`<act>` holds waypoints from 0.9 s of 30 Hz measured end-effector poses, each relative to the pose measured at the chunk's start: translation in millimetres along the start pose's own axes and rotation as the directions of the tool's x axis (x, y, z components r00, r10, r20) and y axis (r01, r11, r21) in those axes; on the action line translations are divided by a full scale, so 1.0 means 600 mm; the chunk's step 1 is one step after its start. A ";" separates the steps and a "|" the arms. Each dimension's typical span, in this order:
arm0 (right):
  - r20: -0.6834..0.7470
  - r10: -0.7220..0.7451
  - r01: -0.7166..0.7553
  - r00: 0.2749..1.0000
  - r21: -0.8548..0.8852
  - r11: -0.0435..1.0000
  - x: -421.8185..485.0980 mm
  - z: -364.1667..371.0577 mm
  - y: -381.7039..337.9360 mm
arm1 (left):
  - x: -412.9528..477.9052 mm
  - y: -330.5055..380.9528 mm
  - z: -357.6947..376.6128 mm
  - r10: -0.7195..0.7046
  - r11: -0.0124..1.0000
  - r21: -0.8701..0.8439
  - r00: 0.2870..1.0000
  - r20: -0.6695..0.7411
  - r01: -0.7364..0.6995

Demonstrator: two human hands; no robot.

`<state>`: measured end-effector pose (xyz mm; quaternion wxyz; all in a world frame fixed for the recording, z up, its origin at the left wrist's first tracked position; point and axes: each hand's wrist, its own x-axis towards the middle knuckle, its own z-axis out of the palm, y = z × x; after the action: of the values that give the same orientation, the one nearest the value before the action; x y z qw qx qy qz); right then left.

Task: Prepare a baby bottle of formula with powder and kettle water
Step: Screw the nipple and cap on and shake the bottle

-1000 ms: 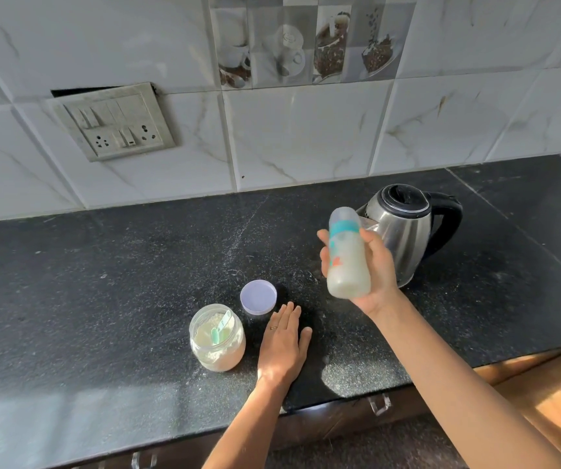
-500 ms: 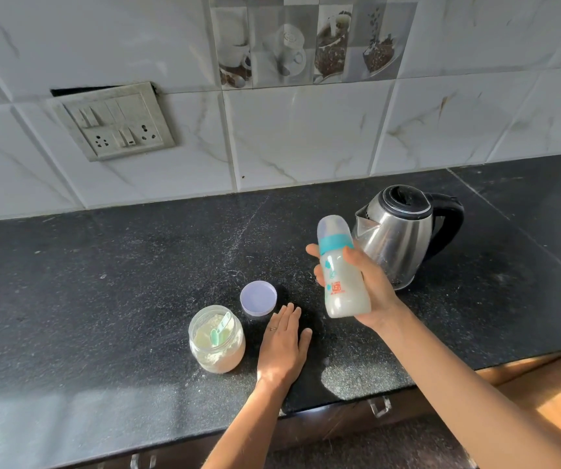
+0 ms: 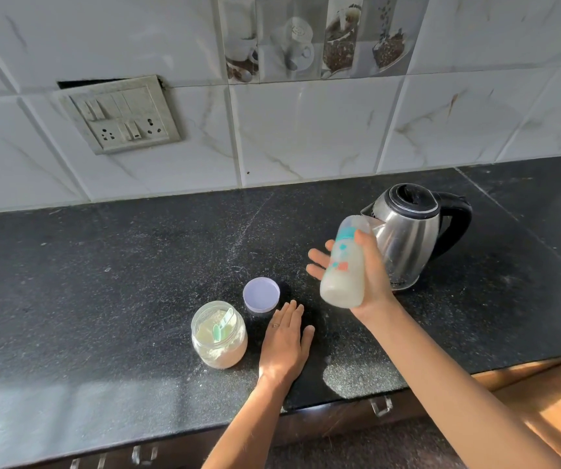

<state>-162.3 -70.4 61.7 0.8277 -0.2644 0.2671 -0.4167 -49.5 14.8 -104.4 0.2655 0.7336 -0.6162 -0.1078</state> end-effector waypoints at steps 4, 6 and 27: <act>0.146 -0.020 0.066 0.989 -0.324 0.944 -0.013 0.002 -0.003 | 0.001 -0.002 0.003 0.012 1.000 0.017 1.000 -0.008 -0.012; 0.028 -0.004 0.007 1.000 -0.104 0.995 -0.005 0.010 -0.007 | 0.000 0.000 0.002 0.001 1.000 0.006 1.000 -0.017 -0.001; 0.094 0.099 -0.098 0.991 -0.005 0.995 -0.010 -0.006 -0.006 | -0.001 0.000 -0.002 0.004 1.000 0.011 1.000 0.013 -0.004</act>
<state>-169.7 -68.2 63.2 0.8590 -0.2703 0.2405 -0.3623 -49.1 15.9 -103.4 0.2578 0.7330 -0.6200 -0.1086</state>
